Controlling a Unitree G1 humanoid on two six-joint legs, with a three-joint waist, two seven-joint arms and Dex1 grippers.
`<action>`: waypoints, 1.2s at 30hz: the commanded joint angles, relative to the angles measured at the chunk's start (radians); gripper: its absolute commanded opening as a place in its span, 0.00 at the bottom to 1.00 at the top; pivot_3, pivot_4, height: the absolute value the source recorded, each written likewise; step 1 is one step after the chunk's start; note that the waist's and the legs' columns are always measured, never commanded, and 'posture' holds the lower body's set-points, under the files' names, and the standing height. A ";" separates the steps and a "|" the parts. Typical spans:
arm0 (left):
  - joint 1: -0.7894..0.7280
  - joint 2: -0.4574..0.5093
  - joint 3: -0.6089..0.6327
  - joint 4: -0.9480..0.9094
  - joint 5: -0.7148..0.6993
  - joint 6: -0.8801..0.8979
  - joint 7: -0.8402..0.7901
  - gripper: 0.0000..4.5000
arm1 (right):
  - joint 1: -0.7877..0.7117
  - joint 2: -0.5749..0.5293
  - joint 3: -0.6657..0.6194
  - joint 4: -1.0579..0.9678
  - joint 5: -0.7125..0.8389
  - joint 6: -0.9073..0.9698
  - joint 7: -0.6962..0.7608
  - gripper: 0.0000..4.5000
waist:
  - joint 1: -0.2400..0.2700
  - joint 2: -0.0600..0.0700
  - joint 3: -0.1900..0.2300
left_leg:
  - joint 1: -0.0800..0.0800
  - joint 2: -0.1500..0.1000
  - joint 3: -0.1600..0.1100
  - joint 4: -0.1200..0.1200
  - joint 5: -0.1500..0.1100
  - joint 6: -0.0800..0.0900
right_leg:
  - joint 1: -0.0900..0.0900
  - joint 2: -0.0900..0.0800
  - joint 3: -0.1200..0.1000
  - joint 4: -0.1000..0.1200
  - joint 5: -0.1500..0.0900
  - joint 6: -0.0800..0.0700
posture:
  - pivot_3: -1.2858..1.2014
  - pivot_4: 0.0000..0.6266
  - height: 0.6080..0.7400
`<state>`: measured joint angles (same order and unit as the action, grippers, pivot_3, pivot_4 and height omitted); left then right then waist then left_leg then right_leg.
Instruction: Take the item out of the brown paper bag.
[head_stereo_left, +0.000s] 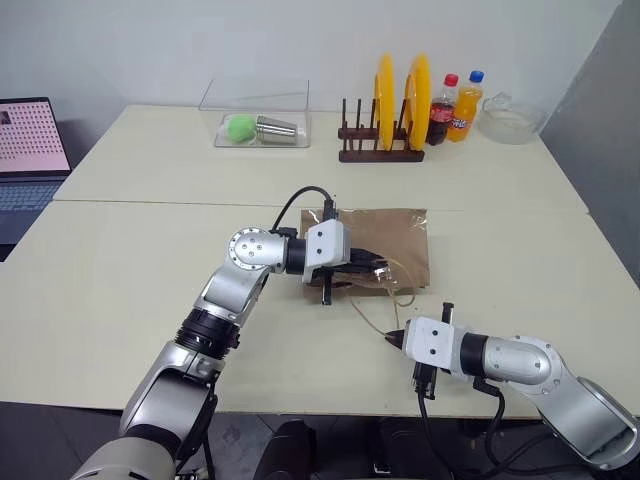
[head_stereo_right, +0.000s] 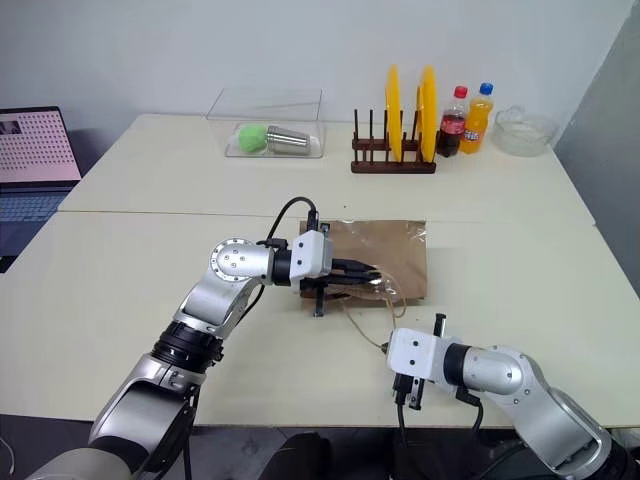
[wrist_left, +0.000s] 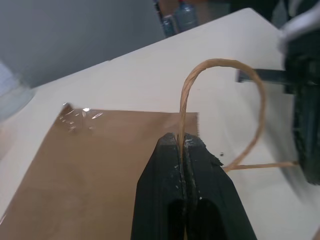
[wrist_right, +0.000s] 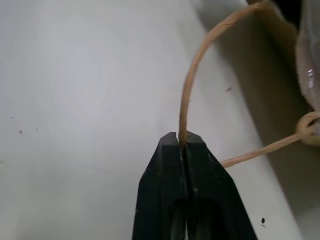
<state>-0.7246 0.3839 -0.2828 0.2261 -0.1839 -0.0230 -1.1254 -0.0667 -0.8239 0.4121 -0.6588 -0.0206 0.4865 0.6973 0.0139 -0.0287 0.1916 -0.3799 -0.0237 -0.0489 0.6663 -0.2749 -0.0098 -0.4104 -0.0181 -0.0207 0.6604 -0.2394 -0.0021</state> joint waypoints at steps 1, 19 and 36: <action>-0.080 -0.023 0.069 -0.086 -0.045 0.173 0.090 0.00 | 0.014 -0.008 0.024 0.000 -0.043 -0.018 0.025 0.01 | 0.000 0.000 0.000 | 0.000 0.000 0.000 0.000 0.000 0.000 | 0.000 0.000 0.000 0.000 0.000 0.000 | 0.52 0.24 1.00; -0.315 -0.047 0.199 -0.076 -0.138 0.538 0.274 0.00 | 0.055 -0.012 0.103 0.036 -0.211 -0.003 0.088 0.01 | -0.003 0.000 0.000 | 0.000 -0.001 -0.001 0.001 0.003 -0.005 | 0.000 -0.001 0.000 0.000 0.000 0.001 | 0.52 0.24 1.00; -0.390 -0.056 0.246 -0.035 -0.169 0.557 0.276 0.00 | 0.072 0.010 0.066 0.035 -0.240 -0.022 0.095 0.01 | -0.004 0.000 -0.003 | 0.002 -0.001 -0.001 0.001 0.003 -0.006 | 0.002 -0.001 0.000 0.000 -0.001 0.001 | 0.52 0.24 1.00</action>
<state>-1.0851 0.3314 -0.0710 0.2228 -0.3173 0.5392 -0.8428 -0.0252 -0.8184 0.4454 -0.6512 -0.2581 0.4628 0.7671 0.0095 -0.0290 0.1889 -0.3784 -0.0243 -0.0497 0.6670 -0.2719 -0.0156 -0.4085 -0.0190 -0.0204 0.6604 -0.2403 -0.0007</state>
